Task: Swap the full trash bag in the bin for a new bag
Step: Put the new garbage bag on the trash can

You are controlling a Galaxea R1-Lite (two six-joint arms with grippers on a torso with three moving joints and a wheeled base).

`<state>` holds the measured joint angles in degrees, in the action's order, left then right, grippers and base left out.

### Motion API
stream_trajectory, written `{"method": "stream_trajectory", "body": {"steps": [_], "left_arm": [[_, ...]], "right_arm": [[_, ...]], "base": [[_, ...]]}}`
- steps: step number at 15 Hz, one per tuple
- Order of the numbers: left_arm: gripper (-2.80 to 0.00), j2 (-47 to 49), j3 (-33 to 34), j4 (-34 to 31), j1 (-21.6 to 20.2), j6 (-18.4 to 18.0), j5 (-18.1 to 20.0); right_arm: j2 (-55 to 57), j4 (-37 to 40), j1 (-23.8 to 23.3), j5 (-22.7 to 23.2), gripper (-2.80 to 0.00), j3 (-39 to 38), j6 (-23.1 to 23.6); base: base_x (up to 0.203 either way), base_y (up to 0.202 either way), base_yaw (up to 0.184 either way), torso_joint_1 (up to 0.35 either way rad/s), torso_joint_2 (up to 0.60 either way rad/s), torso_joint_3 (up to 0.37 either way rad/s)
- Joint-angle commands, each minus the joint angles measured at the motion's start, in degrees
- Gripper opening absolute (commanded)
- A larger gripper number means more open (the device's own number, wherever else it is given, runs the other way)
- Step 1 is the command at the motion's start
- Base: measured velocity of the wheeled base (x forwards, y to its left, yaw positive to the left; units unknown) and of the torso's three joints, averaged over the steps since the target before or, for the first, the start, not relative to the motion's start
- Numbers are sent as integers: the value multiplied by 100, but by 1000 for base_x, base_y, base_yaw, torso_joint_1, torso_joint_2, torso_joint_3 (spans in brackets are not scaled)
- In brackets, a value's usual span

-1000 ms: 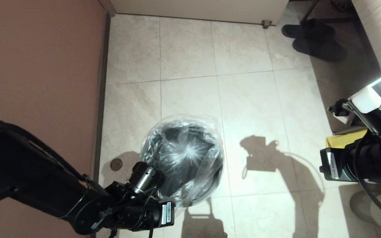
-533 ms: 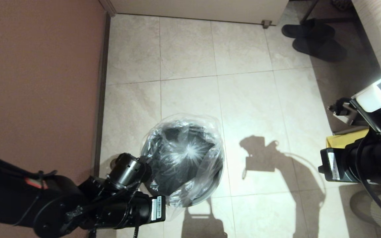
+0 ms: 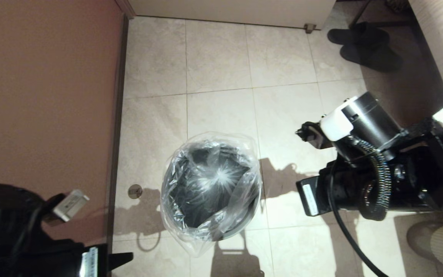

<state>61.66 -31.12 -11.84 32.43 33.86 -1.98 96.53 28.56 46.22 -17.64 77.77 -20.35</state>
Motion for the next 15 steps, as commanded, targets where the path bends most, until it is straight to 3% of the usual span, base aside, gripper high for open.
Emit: {"method": "stream_trajectory", "body": {"steps": [1,3,6,9,11,15], "left_arm": [[-280,-1263,243,-140,-40,-36,-34],[-280,-1959,668,-290,-61,-153,-89],[-280,-2924,1051,-790,-76,-177,-119],[-280,-3842,1194,-1395,-72,-41,-60],[-280,-4035,1332,-1490,-71,247,160],[-280,-4240,1390,-1493,-74,268,233]], "right_arm": [[764,-102,262,-5,-280,411,756],[1163,-5,453,-3,-280,935,1070],[1520,1029,564,4,-280,1699,1802],[1877,2207,672,-19,-280,2607,1907],[1985,2430,791,-21,-280,3059,1920],[2276,2481,954,42,-280,3377,1894]], "base": [[0,0,0,0,0,0],[0,0,0,0,0,0],[0,0,0,0,0,0],[0,0,0,0,0,0],[0,0,0,0,0,0],[0,0,0,0,0,0]]}}
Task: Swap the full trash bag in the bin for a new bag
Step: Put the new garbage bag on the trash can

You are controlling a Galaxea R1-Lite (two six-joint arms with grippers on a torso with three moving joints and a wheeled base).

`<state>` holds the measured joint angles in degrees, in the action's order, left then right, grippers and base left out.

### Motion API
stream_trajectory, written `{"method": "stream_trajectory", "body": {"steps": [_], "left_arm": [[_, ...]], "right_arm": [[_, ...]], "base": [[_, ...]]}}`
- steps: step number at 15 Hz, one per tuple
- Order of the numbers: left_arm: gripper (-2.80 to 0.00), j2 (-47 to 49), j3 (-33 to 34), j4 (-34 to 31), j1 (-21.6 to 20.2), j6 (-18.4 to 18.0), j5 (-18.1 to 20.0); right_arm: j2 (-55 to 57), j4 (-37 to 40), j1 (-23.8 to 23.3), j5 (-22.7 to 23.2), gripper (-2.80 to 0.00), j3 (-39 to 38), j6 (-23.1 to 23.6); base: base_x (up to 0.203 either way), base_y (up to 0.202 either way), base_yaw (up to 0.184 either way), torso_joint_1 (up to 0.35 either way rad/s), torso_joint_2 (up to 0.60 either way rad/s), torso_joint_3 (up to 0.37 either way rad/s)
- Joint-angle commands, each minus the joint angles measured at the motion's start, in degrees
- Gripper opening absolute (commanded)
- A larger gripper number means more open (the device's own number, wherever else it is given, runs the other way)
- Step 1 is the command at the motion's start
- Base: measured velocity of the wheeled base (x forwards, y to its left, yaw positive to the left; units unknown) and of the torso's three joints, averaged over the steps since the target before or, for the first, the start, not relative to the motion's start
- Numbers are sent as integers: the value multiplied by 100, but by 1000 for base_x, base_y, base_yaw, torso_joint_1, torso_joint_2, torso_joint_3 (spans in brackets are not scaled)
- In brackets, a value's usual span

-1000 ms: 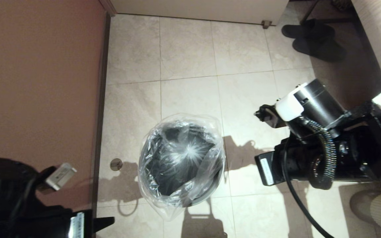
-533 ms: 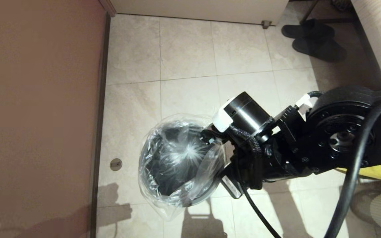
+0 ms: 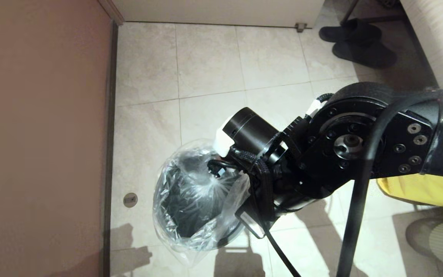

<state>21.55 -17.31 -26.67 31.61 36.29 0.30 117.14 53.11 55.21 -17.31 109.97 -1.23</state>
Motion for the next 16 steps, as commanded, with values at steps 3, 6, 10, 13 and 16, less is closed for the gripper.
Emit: {"method": "stream_trajectory", "body": {"steps": [3,6,10,13,16], "left_arm": [[-280,-273,-188,7,30,-3,-1],[-280,-368,-498,61,491,-398,4],[-280,85,-485,443,514,-701,16],[-280,206,-262,471,108,-1375,49],[-280,223,211,702,-340,-1974,222]], "right_arm": [[266,-24,-95,-21,-280,142,-325],[51,-488,-328,-11,-280,122,-892],[-274,-527,-496,12,-280,137,-1028],[-396,-521,-515,57,-280,17,-1136],[-532,-530,-555,103,-280,-8,-1204]], "base": [[0,0,0,0,0,0],[0,0,0,0,0,0],[0,0,0,0,0,0],[0,0,0,0,0,0],[0,0,0,0,0,0]]}}
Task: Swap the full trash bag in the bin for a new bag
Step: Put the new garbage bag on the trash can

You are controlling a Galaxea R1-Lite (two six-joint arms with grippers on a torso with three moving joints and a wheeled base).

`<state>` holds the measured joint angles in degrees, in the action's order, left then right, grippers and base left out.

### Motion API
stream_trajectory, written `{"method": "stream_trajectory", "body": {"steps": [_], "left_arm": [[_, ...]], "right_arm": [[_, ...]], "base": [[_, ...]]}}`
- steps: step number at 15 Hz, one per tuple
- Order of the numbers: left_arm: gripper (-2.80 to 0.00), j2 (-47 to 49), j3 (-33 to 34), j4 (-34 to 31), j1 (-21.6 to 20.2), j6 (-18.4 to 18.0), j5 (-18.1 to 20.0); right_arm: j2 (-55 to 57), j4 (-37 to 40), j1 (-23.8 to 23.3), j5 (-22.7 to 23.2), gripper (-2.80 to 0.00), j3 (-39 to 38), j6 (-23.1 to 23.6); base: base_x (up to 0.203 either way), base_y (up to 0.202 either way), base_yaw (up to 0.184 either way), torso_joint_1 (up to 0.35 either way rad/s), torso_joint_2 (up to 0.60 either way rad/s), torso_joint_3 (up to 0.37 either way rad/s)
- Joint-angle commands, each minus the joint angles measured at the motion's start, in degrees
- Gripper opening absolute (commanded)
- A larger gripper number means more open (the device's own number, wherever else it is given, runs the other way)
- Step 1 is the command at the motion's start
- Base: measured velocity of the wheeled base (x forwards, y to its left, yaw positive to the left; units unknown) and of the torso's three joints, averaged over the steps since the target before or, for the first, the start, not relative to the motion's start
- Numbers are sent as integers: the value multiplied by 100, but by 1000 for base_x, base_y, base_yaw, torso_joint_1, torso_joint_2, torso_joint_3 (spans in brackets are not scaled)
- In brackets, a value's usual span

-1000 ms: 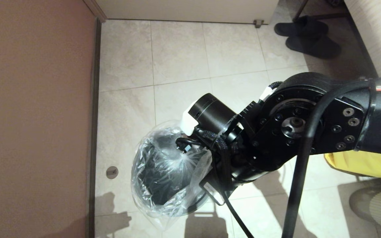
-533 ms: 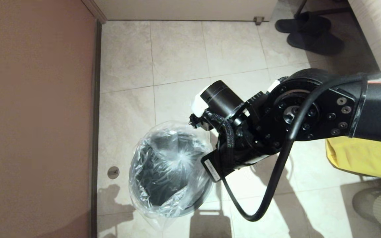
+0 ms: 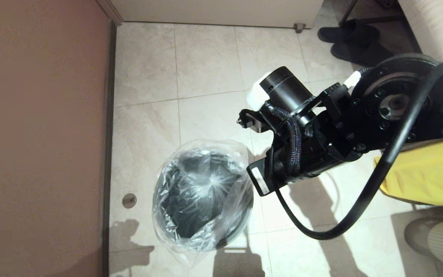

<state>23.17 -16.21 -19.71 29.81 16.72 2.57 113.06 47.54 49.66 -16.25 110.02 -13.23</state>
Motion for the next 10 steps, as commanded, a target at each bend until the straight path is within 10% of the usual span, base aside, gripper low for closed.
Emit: {"method": "stream_trajectory", "body": {"steps": [1,6,10], "left_arm": [[-280,46,258,201,-523,-196,180],[-280,-658,440,-32,-2110,-895,2159],[-280,-656,434,-42,-2128,-793,2213]], "right_arm": [[-167,9,-1,-1,-280,-1,-4],[-230,-70,13,8,-280,11,-6],[-420,-70,35,8,-280,-23,-13]], "base": [[0,0,0,0,0,0],[0,0,0,-6,-3,0],[0,0,0,0,0,0]]}}
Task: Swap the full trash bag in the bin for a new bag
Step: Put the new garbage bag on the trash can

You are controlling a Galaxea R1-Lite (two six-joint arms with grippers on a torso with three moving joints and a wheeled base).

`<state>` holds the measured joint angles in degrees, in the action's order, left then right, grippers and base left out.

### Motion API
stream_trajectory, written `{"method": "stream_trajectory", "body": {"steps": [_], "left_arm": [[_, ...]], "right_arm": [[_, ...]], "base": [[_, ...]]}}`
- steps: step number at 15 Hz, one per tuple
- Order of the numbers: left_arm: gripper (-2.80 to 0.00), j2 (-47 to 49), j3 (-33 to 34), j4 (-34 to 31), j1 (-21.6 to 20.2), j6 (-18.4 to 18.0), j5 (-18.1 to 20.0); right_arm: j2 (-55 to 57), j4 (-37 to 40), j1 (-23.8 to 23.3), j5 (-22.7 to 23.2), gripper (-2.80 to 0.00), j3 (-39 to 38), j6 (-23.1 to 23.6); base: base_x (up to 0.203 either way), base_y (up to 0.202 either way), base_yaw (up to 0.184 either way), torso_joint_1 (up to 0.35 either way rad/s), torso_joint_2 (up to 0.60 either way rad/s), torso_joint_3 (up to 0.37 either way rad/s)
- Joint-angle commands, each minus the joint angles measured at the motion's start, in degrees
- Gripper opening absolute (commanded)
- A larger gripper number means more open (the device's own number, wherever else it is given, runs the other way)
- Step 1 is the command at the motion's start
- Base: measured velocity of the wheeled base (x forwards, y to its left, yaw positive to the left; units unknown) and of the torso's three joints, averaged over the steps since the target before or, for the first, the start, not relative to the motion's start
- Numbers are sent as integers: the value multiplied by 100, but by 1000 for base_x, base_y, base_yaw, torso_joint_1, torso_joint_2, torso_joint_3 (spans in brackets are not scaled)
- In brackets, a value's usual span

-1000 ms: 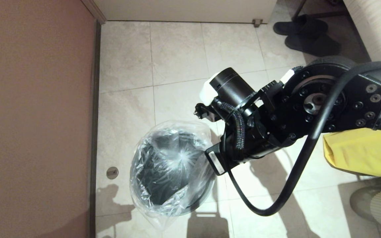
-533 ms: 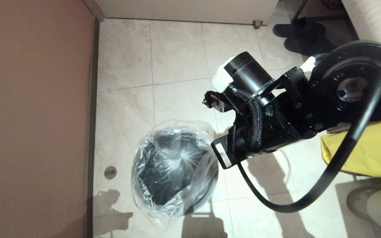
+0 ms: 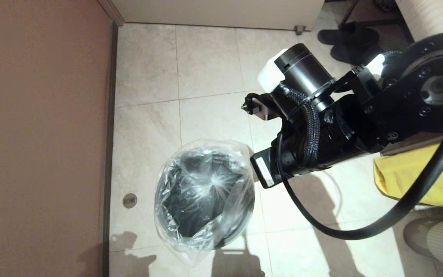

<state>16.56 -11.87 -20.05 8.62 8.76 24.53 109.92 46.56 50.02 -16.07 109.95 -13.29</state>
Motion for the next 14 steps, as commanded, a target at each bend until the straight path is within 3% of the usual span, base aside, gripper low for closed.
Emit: {"method": "stream_trajectory", "body": {"steps": [1,11,14], "left_arm": [[-280,5,1,-7,-9,12,17],[-280,5,1,10,-9,3,140],[-280,5,10,10,-9,12,140]], "right_arm": [[-130,29,-1,-10,-280,-35,-7],[-137,-76,42,136,-280,-44,-15],[-15,-163,265,139,-280,-37,-11]], "base": [[0,0,0,0,0,0],[0,0,0,0,0,0],[0,0,0,0,0,0]]}}
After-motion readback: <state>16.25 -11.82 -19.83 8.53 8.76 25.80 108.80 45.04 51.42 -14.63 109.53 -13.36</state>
